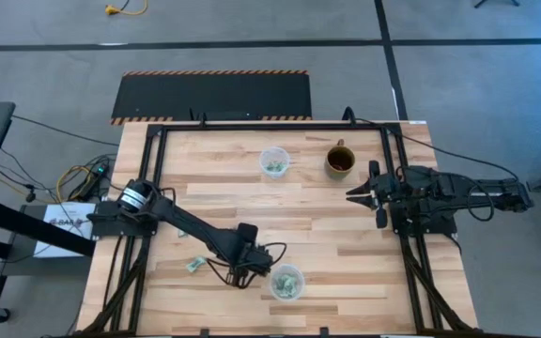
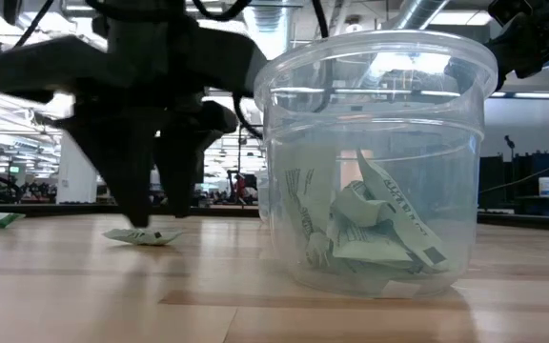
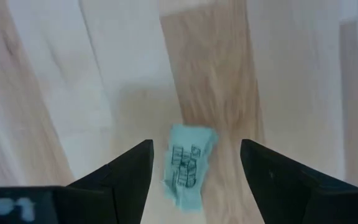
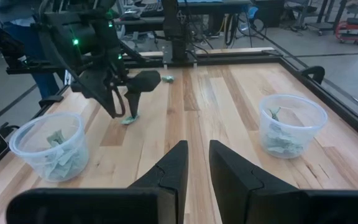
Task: Pick and place Stevia / Truvia into bins
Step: Put the stevia packet into the top transparent container
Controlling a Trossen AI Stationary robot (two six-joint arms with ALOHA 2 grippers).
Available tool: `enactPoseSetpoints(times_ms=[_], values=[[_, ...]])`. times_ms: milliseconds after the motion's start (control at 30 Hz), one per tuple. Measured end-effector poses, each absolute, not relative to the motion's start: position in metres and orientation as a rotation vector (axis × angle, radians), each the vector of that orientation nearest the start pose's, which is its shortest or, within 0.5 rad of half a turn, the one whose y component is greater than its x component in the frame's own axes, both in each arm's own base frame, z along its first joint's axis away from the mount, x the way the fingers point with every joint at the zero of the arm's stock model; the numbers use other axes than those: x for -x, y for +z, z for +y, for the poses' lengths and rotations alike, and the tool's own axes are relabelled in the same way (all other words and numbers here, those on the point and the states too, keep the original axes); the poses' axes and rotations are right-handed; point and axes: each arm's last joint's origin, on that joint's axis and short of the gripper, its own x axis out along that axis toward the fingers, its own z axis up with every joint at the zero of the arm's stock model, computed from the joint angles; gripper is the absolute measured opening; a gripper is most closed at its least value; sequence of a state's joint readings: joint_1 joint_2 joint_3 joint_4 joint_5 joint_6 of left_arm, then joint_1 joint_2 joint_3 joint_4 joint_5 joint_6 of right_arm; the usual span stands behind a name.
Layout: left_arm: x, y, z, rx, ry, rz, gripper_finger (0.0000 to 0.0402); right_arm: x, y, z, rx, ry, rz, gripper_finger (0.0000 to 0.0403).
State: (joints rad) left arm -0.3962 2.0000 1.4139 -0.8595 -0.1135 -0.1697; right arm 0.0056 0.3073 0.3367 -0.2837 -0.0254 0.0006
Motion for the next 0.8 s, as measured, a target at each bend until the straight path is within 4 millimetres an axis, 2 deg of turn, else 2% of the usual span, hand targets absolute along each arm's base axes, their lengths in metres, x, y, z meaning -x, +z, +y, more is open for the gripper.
enactPoseSetpoints(times_ms=[333, 700, 800], values=[[-0.348, 0.149, -0.141, -0.254, -0.102, 1.494, 0.0233, -0.105, 0.226, 0.001, -0.003, 0.031, 0.255, 0.0059], [-0.354, 0.143, -0.132, -0.181, -0.121, 1.519, 0.0232, -0.105, 0.225, 0.001, -0.003, 0.031, 0.265, 0.0059], [-0.356, 0.141, -0.129, -0.143, -0.137, 1.53, 0.0218, -0.105, 0.225, 0.001, -0.003, 0.031, 0.272, 0.0059]])
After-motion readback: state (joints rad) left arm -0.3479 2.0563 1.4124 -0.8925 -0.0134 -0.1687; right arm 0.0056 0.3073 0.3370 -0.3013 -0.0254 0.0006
